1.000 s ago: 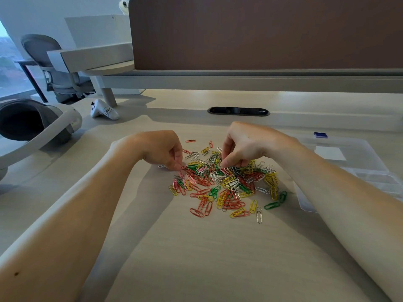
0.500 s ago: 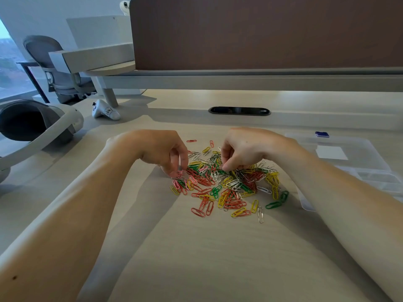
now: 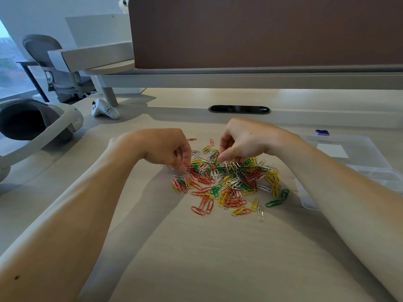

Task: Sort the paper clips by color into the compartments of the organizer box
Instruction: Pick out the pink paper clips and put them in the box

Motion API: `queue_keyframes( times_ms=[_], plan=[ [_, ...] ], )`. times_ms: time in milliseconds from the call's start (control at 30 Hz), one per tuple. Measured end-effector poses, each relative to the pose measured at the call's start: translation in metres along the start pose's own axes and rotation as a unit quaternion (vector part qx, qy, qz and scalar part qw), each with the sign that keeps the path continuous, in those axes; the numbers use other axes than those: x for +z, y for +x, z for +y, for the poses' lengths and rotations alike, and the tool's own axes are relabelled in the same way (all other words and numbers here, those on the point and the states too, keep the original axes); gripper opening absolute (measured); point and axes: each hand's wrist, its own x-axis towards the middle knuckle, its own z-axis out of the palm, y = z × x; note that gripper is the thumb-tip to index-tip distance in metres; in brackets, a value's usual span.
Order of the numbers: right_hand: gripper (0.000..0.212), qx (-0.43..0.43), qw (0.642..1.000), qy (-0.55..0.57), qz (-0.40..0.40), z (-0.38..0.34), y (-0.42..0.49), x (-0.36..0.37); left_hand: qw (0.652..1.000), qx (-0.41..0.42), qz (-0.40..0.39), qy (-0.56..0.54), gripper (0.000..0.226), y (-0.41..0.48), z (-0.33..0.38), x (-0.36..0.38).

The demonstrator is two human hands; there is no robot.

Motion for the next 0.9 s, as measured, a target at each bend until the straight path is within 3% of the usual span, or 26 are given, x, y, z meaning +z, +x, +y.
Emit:
queue_keyframes(
  times_ms=[233, 667, 900],
  plan=[
    [0.009, 0.000, 1.000, 0.014, 0.006, 0.000, -0.002, -0.004, 0.998, 0.056, -0.003, -0.031, 0.011, 0.003, 0.010, 0.006],
    [0.009, 0.010, 0.999, 0.030, 0.008, -0.001, -0.004, -0.006, 0.997, 0.039, -0.046, 0.044, 0.011, 0.005, 0.016, 0.009],
    [0.007, 0.042, 0.998, 0.050, -0.019, 0.005, -0.004, -0.008, 0.998, 0.061, -0.014, 0.023, 0.011, 0.002, 0.013, 0.005]
  ],
)
